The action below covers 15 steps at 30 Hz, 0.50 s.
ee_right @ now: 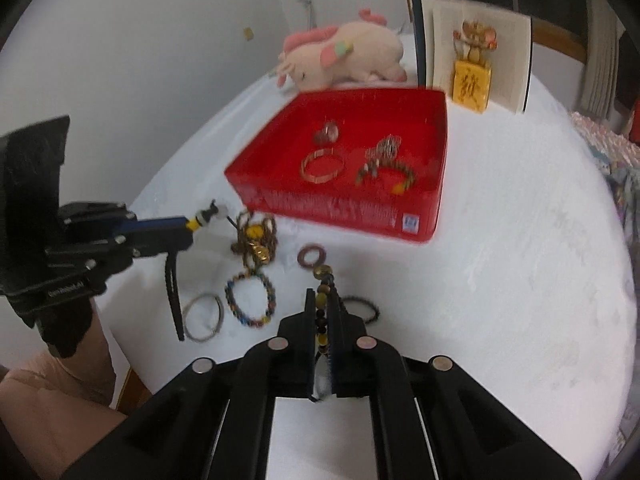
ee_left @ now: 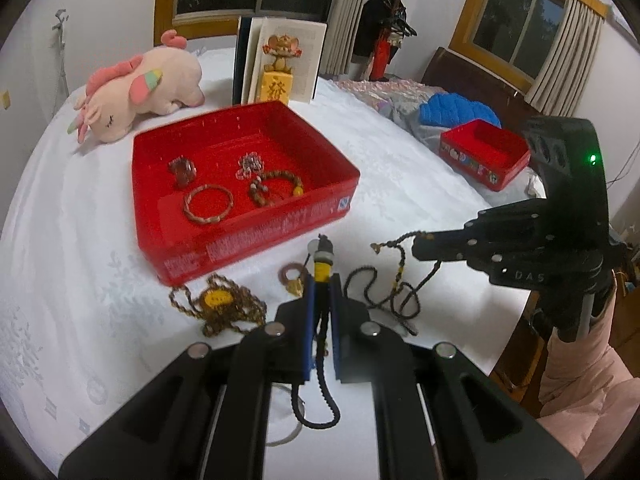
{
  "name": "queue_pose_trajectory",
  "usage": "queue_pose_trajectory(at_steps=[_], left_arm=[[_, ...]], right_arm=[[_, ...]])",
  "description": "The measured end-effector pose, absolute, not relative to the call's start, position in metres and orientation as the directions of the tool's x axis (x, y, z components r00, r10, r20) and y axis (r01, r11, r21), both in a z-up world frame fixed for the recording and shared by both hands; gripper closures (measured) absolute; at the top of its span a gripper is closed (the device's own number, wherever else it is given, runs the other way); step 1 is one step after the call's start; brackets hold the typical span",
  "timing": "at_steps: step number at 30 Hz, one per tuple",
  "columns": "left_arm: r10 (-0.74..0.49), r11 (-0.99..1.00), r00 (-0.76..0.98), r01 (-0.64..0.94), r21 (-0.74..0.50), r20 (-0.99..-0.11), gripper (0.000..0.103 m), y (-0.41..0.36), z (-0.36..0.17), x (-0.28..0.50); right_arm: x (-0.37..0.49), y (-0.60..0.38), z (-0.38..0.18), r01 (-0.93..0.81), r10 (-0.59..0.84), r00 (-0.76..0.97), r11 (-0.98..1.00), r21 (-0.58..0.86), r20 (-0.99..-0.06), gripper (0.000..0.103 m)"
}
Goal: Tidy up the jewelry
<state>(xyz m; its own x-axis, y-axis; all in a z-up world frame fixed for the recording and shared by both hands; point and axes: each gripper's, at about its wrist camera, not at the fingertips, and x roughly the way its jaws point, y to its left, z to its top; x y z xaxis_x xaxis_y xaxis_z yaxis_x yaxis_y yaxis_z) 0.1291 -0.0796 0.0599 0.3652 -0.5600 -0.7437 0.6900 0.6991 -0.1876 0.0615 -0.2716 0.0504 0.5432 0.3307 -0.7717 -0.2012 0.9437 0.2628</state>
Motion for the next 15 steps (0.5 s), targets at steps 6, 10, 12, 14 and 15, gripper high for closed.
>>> queue_pose_trajectory(at_steps=[6, 10, 12, 14, 15], left_arm=[[-0.577, 0.698, 0.388, 0.692, -0.186, -0.719, 0.097, -0.081, 0.079, 0.138], [-0.583, 0.696, 0.383, 0.69, -0.198, -0.717, 0.097, -0.081, 0.077, 0.142], [-0.582, 0.696, 0.374, 0.689, -0.204, -0.722, 0.097, -0.082, 0.073, 0.144], [-0.578, 0.698, 0.369, 0.686, -0.207, -0.728, 0.097, -0.083, 0.071, 0.146], [-0.577, 0.698, 0.365, 0.684, -0.209, -0.731, 0.097, -0.083, 0.069, 0.147]], right_arm=[[0.073, -0.273, 0.065, -0.195, 0.291, 0.561, 0.956, 0.218, -0.775, 0.098], [0.088, -0.269, 0.027, -0.166, 0.251, 0.477, 0.967, 0.194, -0.842, 0.098], [0.094, -0.267, 0.006, -0.158, 0.238, 0.436, 0.97, 0.187, -0.868, 0.098], [0.096, -0.263, -0.006, -0.169, 0.235, 0.401, 0.969, 0.181, -0.885, 0.098], [0.096, -0.261, -0.011, -0.174, 0.23, 0.388, 0.969, 0.174, -0.892, 0.097]])
